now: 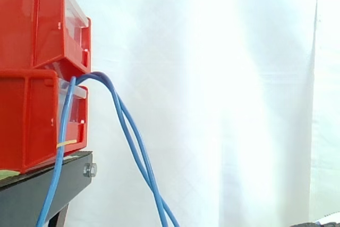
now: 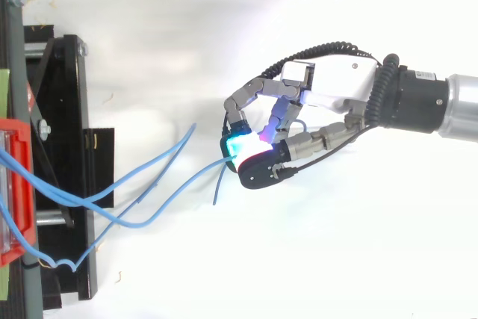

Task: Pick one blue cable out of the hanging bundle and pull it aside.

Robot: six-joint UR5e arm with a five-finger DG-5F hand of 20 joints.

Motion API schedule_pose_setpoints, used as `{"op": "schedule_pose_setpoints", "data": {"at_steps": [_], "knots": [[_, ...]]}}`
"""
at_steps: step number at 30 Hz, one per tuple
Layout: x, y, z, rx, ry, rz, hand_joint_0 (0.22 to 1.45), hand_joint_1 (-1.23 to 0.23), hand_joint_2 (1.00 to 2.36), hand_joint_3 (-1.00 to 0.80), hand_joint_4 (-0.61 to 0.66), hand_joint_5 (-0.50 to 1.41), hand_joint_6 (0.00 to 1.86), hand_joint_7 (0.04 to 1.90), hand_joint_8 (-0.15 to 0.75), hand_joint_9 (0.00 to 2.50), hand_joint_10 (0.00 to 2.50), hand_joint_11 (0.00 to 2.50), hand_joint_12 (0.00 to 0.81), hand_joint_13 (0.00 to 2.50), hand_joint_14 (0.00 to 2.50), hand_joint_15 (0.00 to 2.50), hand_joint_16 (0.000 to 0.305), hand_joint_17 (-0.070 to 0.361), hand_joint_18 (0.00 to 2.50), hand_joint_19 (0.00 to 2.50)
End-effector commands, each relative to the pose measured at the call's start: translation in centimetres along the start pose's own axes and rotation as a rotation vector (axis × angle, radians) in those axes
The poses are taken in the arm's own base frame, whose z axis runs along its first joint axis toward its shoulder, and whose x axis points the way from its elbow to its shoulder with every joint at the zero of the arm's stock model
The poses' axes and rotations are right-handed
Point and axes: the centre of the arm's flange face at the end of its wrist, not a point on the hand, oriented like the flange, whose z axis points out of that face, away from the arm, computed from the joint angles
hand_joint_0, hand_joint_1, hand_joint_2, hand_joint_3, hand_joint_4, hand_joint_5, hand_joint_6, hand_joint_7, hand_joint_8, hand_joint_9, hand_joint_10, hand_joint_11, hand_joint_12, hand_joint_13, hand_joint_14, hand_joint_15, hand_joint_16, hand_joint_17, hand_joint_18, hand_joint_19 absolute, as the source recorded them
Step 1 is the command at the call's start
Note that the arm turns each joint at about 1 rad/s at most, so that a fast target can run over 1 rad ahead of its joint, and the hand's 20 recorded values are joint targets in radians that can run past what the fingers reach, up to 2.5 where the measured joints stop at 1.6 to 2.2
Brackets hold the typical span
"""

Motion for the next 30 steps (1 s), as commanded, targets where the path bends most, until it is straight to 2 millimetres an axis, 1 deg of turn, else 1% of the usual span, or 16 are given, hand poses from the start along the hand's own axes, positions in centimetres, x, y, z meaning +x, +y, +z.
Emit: {"op": "schedule_pose_setpoints", "data": {"at_steps": [1, 25, 26, 30], "knots": [[0.00, 0.01, 0.00, 0.000, 0.000, 0.000, 0.59, -0.91, 1.30, 0.09, -0.23, -0.04, 0.88, 1.40, 0.299, 1.29, 0.02, 0.69, 0.431, 1.17, 0.02, 0.74, 0.057, 0.129, 1.03, 0.63], [0.00, 0.01, 0.00, 0.000, 0.000, 0.000, 0.58, -0.91, 1.32, 0.08, -0.22, -0.04, 0.88, 1.39, 0.296, 1.34, 0.02, 0.70, 0.433, 1.19, 0.02, 0.75, 0.058, 0.131, 1.03, 0.62], [0.00, 0.01, 0.00, 0.000, 0.000, 0.000, 0.58, -0.91, 1.34, 0.07, -0.23, -0.04, 0.88, 1.39, 0.296, 1.34, 0.02, 0.70, 0.433, 1.19, 0.02, 0.74, 0.058, 0.132, 1.04, 0.61], [0.00, 0.01, 0.00, 0.000, 0.000, 0.000, 0.58, -0.91, 1.34, 0.07, -0.23, -0.04, 0.88, 1.38, 0.302, 1.34, 0.02, 0.69, 0.437, 1.18, 0.02, 0.75, 0.058, 0.131, 1.04, 0.61]]}}
